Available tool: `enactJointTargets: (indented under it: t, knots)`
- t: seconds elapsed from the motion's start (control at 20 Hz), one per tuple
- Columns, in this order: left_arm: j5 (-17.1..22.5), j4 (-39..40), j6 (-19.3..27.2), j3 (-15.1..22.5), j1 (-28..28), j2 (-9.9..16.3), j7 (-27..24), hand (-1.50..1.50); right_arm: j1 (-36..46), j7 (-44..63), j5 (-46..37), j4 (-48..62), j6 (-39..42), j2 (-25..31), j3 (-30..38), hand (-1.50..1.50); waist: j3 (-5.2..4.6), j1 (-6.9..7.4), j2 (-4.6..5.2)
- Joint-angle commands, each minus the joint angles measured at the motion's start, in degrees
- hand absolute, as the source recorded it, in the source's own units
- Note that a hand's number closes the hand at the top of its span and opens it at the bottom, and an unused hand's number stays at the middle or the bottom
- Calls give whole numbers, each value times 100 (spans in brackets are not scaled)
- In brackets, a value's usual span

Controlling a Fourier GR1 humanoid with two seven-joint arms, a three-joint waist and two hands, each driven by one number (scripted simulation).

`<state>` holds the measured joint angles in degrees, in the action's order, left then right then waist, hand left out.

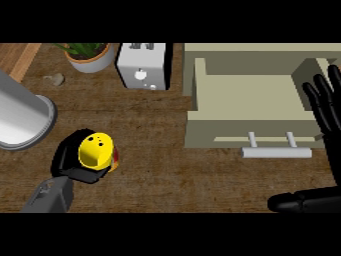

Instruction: Pick up the cup, place it into the drawer and close the drawer

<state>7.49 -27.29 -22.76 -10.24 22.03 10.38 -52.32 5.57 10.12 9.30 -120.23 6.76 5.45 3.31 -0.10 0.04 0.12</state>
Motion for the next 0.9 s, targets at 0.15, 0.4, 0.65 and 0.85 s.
enactJointTargets:
  t: [0.15, 0.4, 0.65, 0.85]
  knots:
    - [361, -476, 710, -430, -332, -329, -904, 150, 296, 234, 2, 175, -112, 57, 98, -150, 9, 22, -14]
    - [599, -1213, 107, -370, -464, -77, -579, 150, 178, 337, -147, -17, -199, -58, -120, -150, 10, 19, -22]
    - [560, -2838, 635, 223, -459, -481, 767, 150, 382, 304, 211, 200, -51, 148, 291, -150, 19, 74, -45]
    - [662, -4032, 1091, 545, -549, -865, 1675, 150, -86, -103, -186, 229, -59, -123, -84, -150, 17, 47, -36]
